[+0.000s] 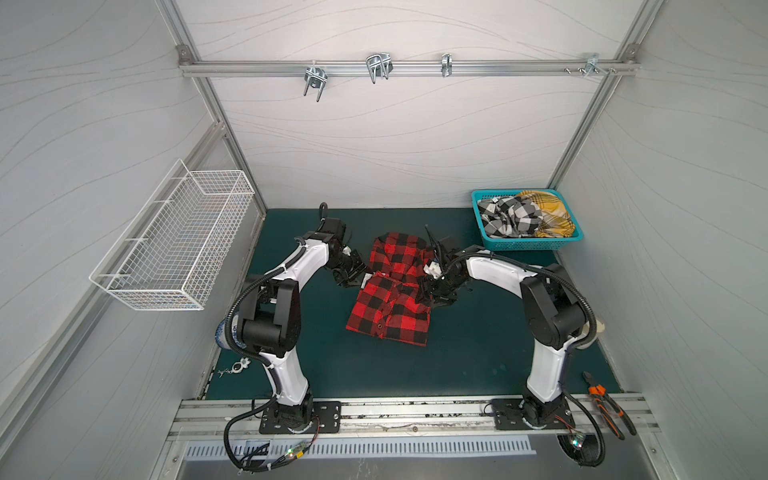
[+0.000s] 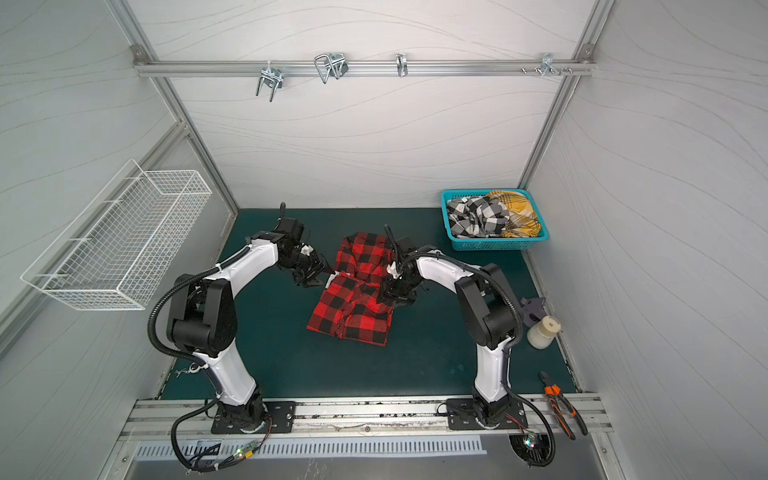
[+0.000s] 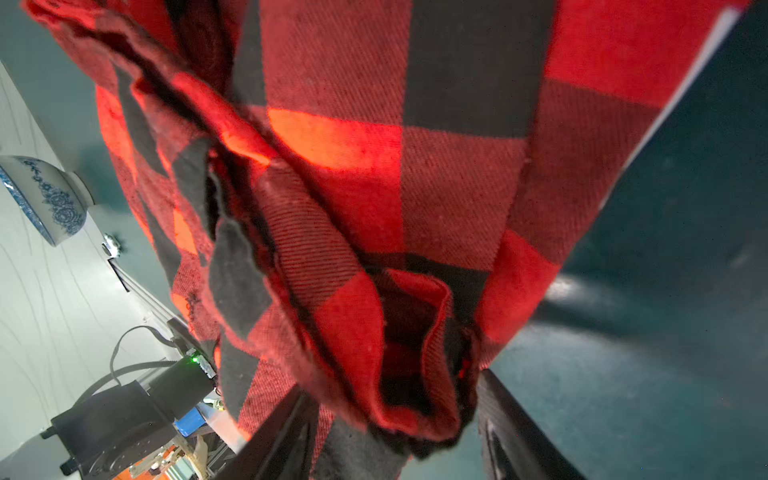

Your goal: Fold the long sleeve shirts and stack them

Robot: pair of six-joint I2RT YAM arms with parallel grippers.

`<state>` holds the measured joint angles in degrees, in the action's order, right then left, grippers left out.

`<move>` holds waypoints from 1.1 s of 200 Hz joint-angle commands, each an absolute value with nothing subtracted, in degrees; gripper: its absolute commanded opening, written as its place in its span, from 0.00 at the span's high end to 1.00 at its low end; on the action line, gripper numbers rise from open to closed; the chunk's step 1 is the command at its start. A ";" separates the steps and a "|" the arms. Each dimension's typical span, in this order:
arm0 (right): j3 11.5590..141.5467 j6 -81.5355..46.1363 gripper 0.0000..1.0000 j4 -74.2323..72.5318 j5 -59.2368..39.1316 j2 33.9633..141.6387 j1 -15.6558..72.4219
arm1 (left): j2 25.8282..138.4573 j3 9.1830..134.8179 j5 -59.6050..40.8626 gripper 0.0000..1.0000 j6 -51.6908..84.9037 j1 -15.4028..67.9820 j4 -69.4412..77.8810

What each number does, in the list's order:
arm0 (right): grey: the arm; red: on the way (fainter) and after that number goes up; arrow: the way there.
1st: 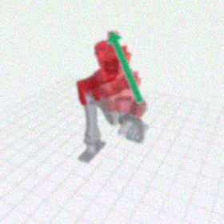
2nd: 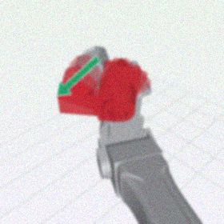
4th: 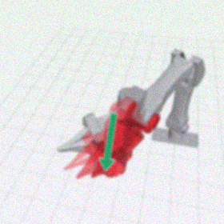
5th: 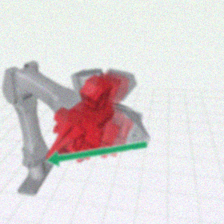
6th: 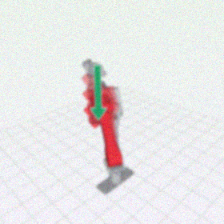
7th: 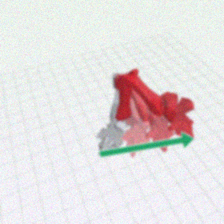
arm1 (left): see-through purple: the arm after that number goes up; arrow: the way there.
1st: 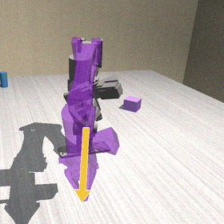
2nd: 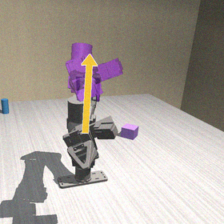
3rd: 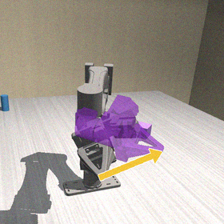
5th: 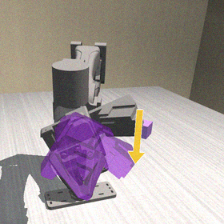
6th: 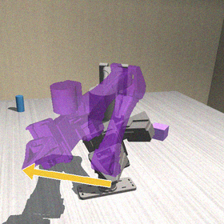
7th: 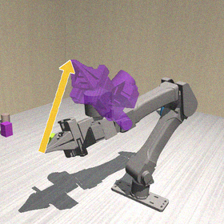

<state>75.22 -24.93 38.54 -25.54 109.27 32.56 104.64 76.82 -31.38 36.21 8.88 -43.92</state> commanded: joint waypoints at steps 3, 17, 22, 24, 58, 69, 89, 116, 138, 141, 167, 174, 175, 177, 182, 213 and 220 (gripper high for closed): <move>78.06 -22.43 0.44 38.85 -25.14 111.24 32.28 | 109.35 76.80 -37.31 0.45 34.45 9.42 -39.13; 79.22 -21.73 0.50 38.97 -25.36 112.79 32.07 | 110.74 76.87 -37.38 0.46 35.64 9.32 -36.37; 79.63 -21.47 0.52 39.13 -25.36 113.10 32.02 | 111.05 77.18 -37.19 0.46 35.84 9.34 -35.79; 79.74 -21.39 0.52 39.18 -25.39 113.22 32.04 | 111.24 77.35 -37.12 0.46 35.92 9.32 -35.67; 80.51 -20.92 0.67 38.94 -26.49 113.51 32.16 | 116.09 82.68 -35.31 0.49 34.44 9.32 -37.23; 80.88 -20.83 0.73 39.05 -26.56 113.81 32.17 | 117.50 83.74 -34.99 0.53 34.04 9.36 -37.67; 81.79 -20.71 0.83 39.28 -26.03 114.33 32.17 | 119.01 83.68 -35.58 0.64 34.32 9.40 -36.88; 83.27 -20.40 0.93 40.16 -24.59 114.22 32.17 | 118.83 82.25 -35.04 1.00 34.63 9.42 -36.09; 84.47 -20.14 1.00 41.35 -22.03 112.52 32.18 | 115.08 79.58 -32.65 1.00 35.04 9.41 -34.98; 84.66 -20.06 1.00 41.43 -21.71 112.21 32.17 | 114.40 79.16 -32.35 1.00 35.07 9.42 -34.67; 85.83 -19.98 1.00 42.60 -18.59 108.89 32.41 | 109.37 76.36 -31.62 1.00 36.07 9.41 -33.39; 86.29 -19.84 1.00 42.79 -18.04 108.12 32.56 | 107.98 75.55 -31.27 1.00 36.49 9.43 -32.91; 86.34 -19.81 1.00 42.80 -17.94 108.07 32.58 | 107.78 75.44 -31.19 1.00 36.57 9.42 -32.89; 86.49 -19.70 1.00 42.82 -17.76 107.90 32.60 | 107.39 75.24 -30.98 1.00 36.67 9.45 -32.77; 86.80 -19.50 1.00 42.98 -17.32 107.61 32.65 | 106.52 74.84 -30.51 1.00 36.90 9.41 -32.45; 91.20 -18.79 1.00 43.52 -15.69 110.44 32.21 | 103.10 74.60 -26.59 1.00 37.24 9.40 -30.67; 92.63 -18.48 1.00 43.83 -15.71 112.08 32.02 | 103.08 74.86 -25.29 1.00 37.26 9.40 -30.39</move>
